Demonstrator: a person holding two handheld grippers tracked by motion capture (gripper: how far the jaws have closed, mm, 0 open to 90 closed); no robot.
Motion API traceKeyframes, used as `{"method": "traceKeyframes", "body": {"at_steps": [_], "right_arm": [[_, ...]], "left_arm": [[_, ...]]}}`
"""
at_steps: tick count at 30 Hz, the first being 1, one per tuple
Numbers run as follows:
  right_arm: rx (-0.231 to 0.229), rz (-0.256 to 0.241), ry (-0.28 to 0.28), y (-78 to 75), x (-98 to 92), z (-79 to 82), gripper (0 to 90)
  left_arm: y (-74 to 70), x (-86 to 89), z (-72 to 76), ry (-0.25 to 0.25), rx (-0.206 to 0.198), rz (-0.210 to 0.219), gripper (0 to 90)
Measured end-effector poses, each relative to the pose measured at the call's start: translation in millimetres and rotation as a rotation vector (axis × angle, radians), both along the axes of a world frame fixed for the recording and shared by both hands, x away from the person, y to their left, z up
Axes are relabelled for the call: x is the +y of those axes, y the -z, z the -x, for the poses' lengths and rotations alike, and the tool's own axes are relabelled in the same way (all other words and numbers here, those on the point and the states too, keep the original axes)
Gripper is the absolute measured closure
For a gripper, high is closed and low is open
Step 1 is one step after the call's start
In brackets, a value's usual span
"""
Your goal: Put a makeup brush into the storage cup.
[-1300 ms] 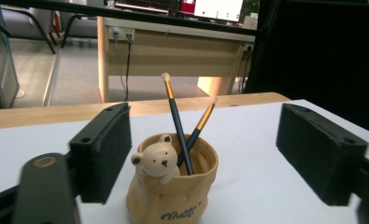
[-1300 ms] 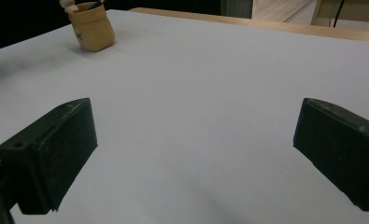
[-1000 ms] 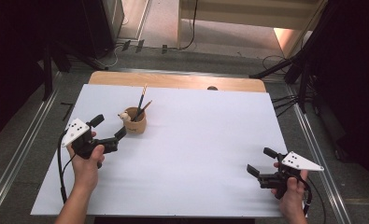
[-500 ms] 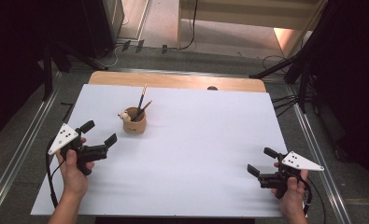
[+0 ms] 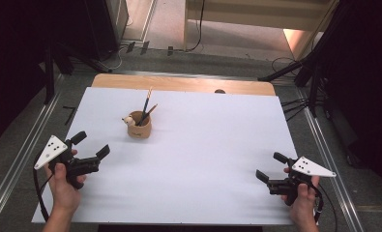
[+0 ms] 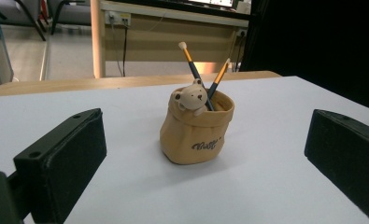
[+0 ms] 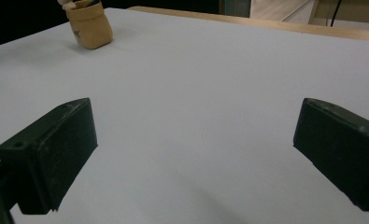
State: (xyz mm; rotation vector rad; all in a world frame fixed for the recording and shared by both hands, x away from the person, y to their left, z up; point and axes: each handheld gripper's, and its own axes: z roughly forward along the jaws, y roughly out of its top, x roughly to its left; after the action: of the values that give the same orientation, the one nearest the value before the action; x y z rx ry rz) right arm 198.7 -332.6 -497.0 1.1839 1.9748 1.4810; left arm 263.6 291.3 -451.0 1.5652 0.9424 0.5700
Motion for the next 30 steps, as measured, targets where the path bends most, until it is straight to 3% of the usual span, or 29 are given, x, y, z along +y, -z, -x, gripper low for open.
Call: {"method": "traceKeyframes", "body": {"at_steps": [10,12,30], "right_arm": [[-0.012,0.004,0.009,-1.1,-3.0,2.9,0.0],[-0.012,0.004,0.009,-1.2,-3.3,3.1,0.0],[-0.022,-0.001,0.023,-1.3,-8.1,3.9,0.0]], "left_arm": [[0.6,16.9,9.9,-0.014,-0.001,-0.007,0.0],[-0.1,20.1,12.4,-0.010,0.003,0.013,0.0],[3.6,38.2,22.8,-0.016,0.003,-0.021,0.0]]}}
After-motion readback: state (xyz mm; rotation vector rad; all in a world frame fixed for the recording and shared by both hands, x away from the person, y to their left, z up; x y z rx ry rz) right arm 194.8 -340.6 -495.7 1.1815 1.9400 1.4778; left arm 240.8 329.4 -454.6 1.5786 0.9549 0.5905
